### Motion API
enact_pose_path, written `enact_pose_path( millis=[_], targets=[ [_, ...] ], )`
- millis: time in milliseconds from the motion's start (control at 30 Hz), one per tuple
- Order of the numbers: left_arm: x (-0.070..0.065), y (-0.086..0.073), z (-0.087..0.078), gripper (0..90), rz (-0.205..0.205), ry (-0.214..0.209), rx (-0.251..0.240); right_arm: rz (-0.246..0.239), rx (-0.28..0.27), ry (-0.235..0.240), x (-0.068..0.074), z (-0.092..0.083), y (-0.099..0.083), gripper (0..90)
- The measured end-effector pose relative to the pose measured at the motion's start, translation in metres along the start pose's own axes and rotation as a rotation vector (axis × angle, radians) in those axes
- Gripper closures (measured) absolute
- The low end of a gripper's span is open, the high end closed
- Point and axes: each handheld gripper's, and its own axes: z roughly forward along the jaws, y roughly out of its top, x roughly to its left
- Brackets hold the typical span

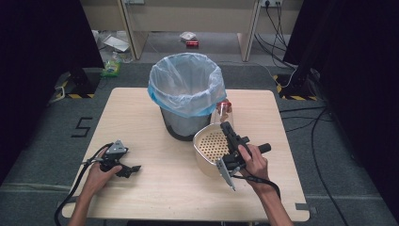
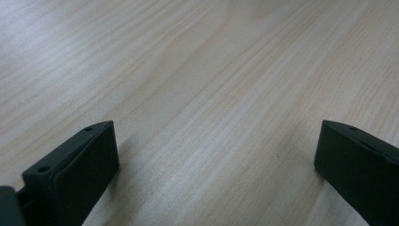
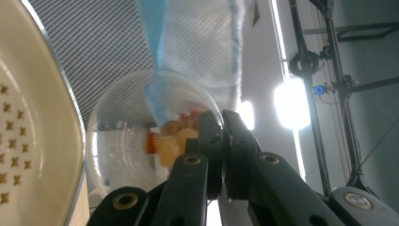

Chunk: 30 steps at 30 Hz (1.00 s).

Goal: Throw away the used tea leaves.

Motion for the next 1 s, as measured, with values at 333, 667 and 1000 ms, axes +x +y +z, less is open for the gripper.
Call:
enact_pose_path(
  millis=[333, 667, 1000],
  targets=[
    [0.000, 0.000, 0.000, 0.0, 0.000, 0.000, 0.000, 0.022, 0.015, -0.030, -0.003, 0.004, 0.000, 88.0],
    [0.000, 0.000, 0.000, 0.0, 0.000, 0.000, 0.000, 0.046, 0.022, -0.050, -0.010, 0.003, 0.001, 88.0],
    [0.000, 0.000, 0.000, 0.0, 0.000, 0.000, 0.000, 0.570, 0.135, 0.126, -0.034, 0.007, -0.027, 87.8]
  ],
)
